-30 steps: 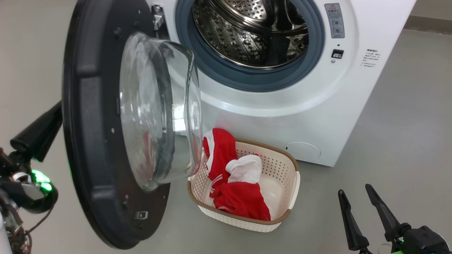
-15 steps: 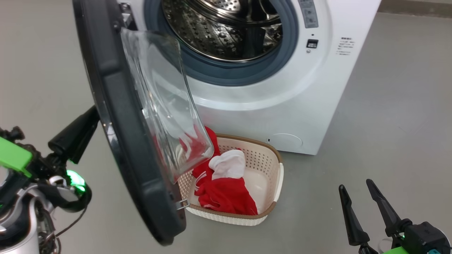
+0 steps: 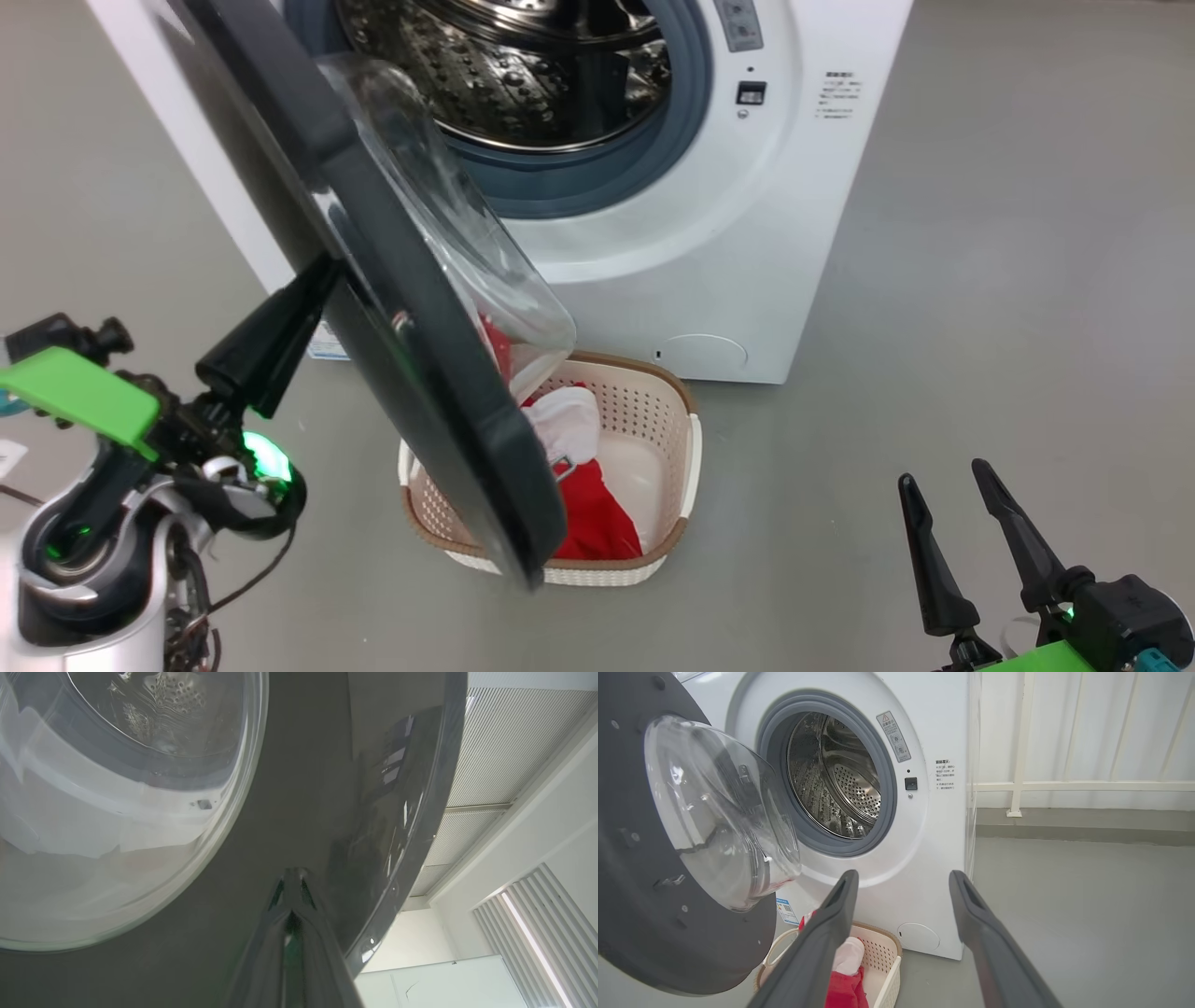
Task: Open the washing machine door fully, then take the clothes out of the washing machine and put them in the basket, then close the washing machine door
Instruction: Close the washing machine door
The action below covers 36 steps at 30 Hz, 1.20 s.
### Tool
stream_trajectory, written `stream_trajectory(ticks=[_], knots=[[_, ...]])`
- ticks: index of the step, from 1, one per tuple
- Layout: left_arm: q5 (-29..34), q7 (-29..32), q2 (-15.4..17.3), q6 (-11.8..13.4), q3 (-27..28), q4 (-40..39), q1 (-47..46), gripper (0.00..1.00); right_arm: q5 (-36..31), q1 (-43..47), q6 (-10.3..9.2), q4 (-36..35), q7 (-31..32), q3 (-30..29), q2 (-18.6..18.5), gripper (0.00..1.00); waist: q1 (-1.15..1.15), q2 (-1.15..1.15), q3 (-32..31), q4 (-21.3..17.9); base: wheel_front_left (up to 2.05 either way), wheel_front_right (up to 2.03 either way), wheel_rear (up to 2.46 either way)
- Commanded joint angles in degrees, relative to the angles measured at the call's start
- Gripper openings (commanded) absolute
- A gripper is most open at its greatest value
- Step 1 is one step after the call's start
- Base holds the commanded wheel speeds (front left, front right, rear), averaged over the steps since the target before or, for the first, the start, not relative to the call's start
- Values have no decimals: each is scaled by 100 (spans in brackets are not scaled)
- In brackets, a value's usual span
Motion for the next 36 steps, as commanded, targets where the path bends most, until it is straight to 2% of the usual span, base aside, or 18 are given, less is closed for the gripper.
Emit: stream_trajectory(ticks=[1,16,36], knots=[[-77,-28,101,-117,48,-118,-85,0,-30,-235,36,-164,-37,108,-75,100,0,0,57,-88,0,0,0],[-136,-717,101,-592,-497,284,-739,0,-62,-424,36,-226,-37,97,-75,100,0,0,547,-482,0,0,0],[-19,-1045,104,-1056,-821,1080,-1890,0,-116,-698,36,-252,-37,149,-75,100,0,0,1181,-969,0,0,0]])
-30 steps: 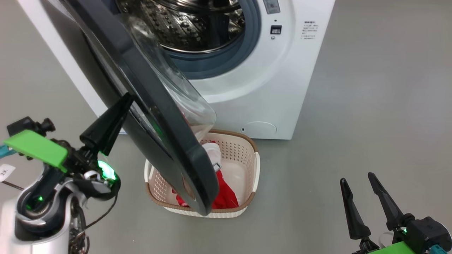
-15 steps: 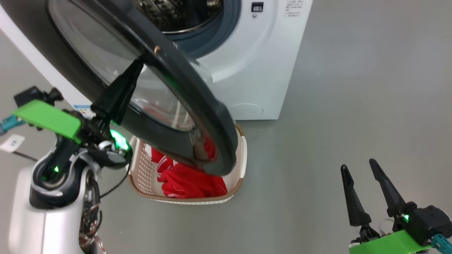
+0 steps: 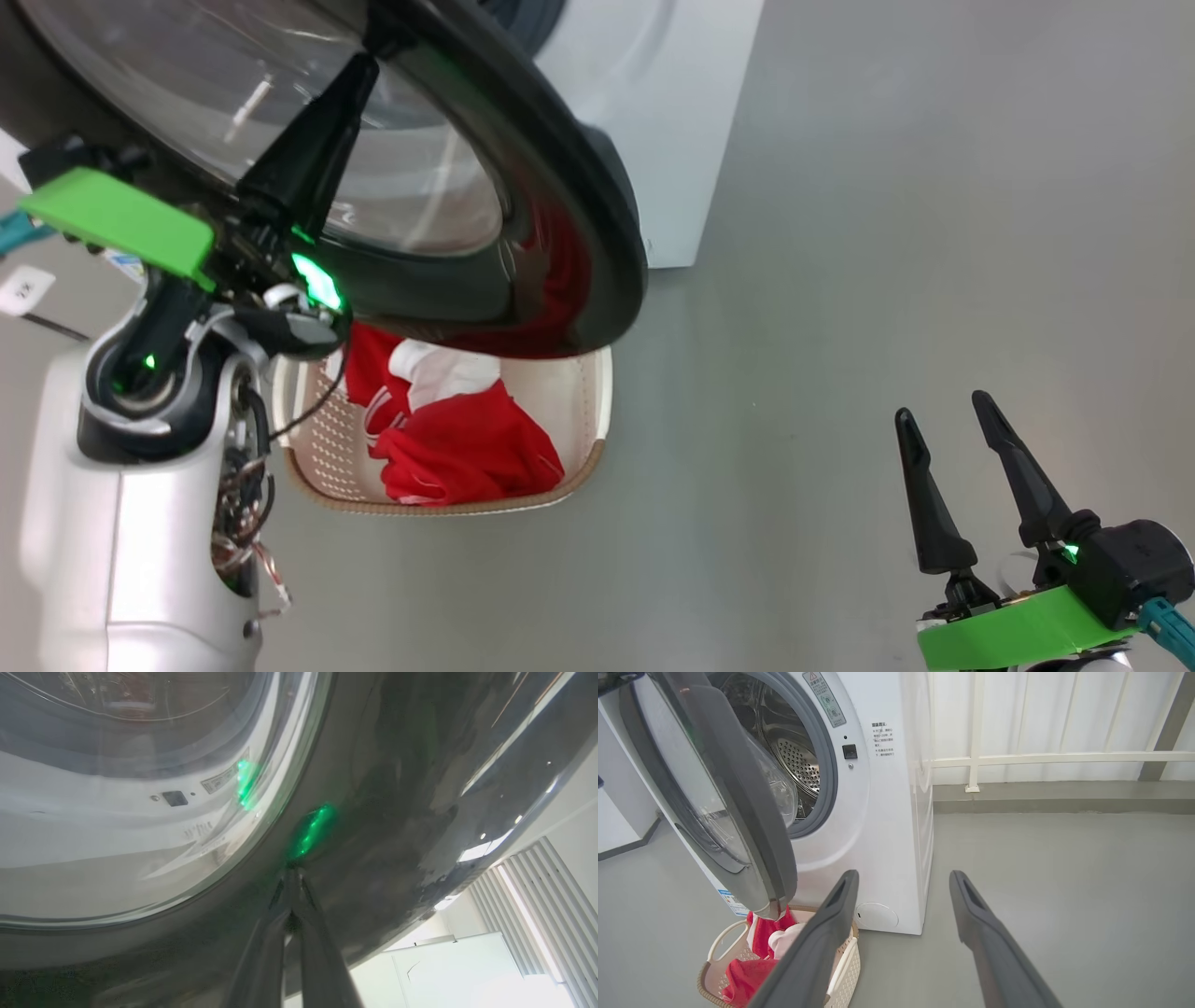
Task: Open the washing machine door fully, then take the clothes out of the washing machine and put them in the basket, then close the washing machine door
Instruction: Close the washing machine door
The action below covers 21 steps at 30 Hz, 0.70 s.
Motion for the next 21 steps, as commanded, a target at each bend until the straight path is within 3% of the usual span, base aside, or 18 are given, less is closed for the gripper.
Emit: stream_trajectory(ticks=[1,21], knots=[[90,-13,122,-84,98,-110,-192,0,-56,-138,36,-152,-37,132,-72,100,0,0,95,-100,0,0,0],[225,-261,217,-396,270,794,-1175,0,-54,-304,36,-188,-37,174,-72,100,0,0,520,-487,0,0,0]])
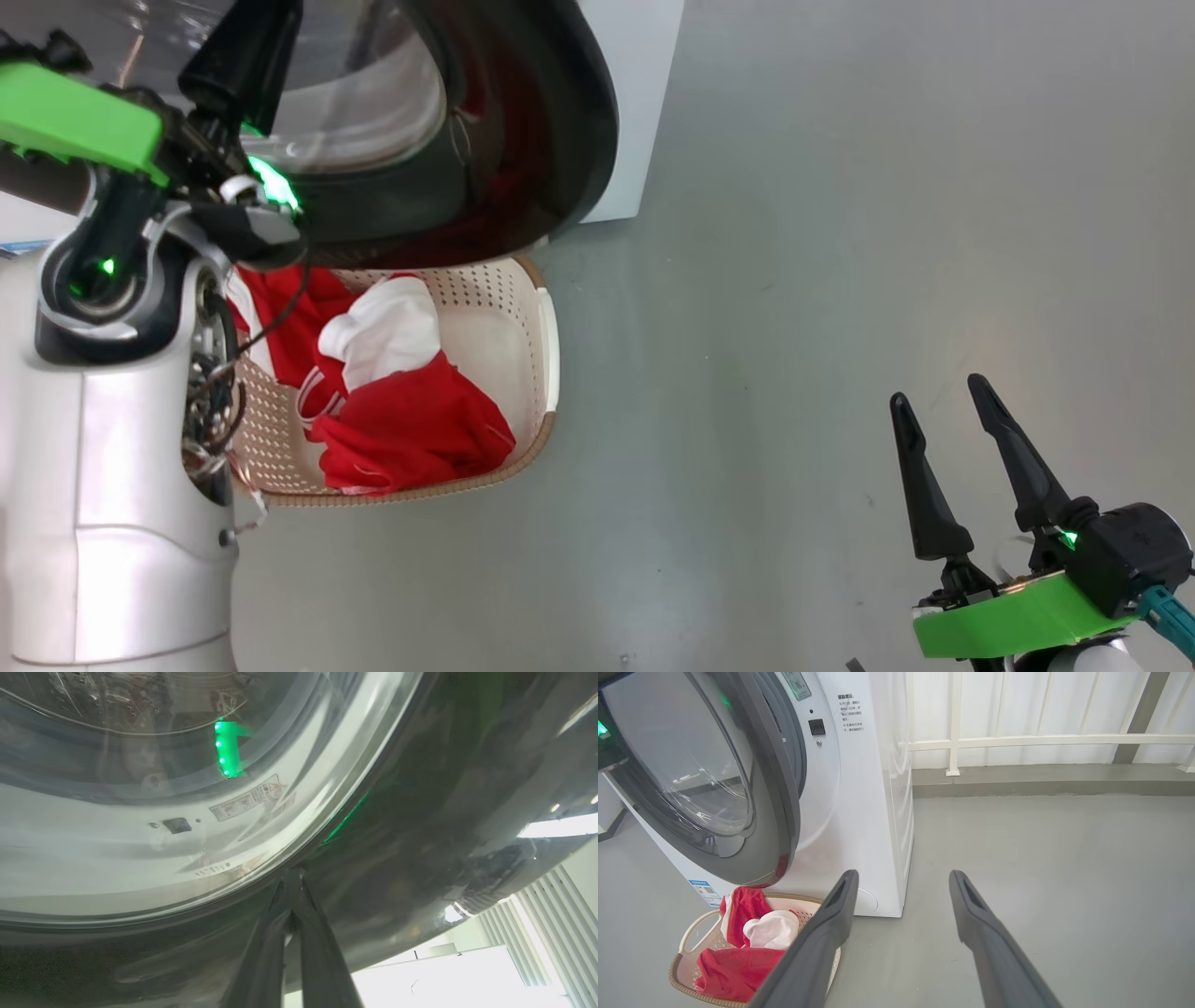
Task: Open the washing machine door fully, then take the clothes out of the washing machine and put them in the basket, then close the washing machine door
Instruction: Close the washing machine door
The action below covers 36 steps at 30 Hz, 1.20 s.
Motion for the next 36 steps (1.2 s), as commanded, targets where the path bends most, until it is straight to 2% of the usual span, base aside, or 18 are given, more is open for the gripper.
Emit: stream_trajectory(ticks=[1,23,36], knots=[[57,-17,195,-110,104,-83,-236,0,-43,-185,36,-148,-37,137,-71,100,0,0,75,-52,0,0,0],[179,-97,318,-369,172,518,-757,0,22,-338,36,-121,-37,218,-71,100,0,0,310,-311,0,0,0],[165,18,263,-460,88,428,-440,0,56,-320,36,-54,-37,183,-71,100,0,0,131,-154,0,0,0]])
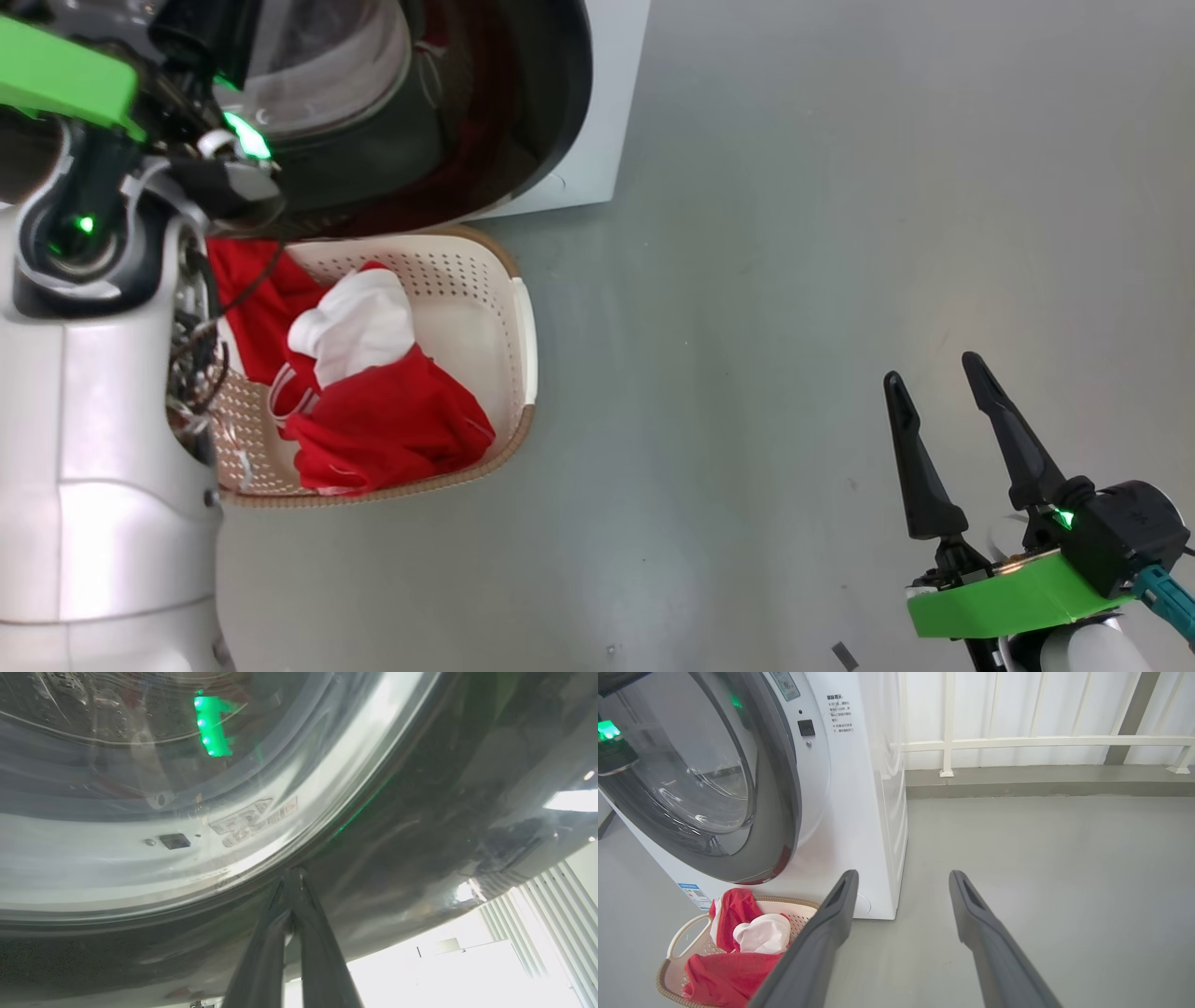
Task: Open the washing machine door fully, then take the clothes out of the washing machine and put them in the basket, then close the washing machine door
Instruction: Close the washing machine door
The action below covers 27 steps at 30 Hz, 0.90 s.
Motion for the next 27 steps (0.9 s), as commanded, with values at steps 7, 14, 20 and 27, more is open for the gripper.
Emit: stream_trajectory(ticks=[7,14,20,27], knots=[[306,-169,136,-106,-109,-786,769,0,56,-44,36,-97,-37,122,-71,100,0,0,-234,235,0,0,0],[655,-630,90,-357,-236,-1612,1456,100,66,-65,36,-54,-37,189,-71,100,0,0,-417,407,0,0,0],[1968,-1541,301,-564,-507,-2190,2301,100,85,-77,36,-23,-37,201,-71,100,0,0,-666,531,0,0,0],[3884,-2807,623,-597,-959,-2589,3186,100,-11,11,36,-30,-37,219,-71,100,0,0,-965,603,0,0,0]])
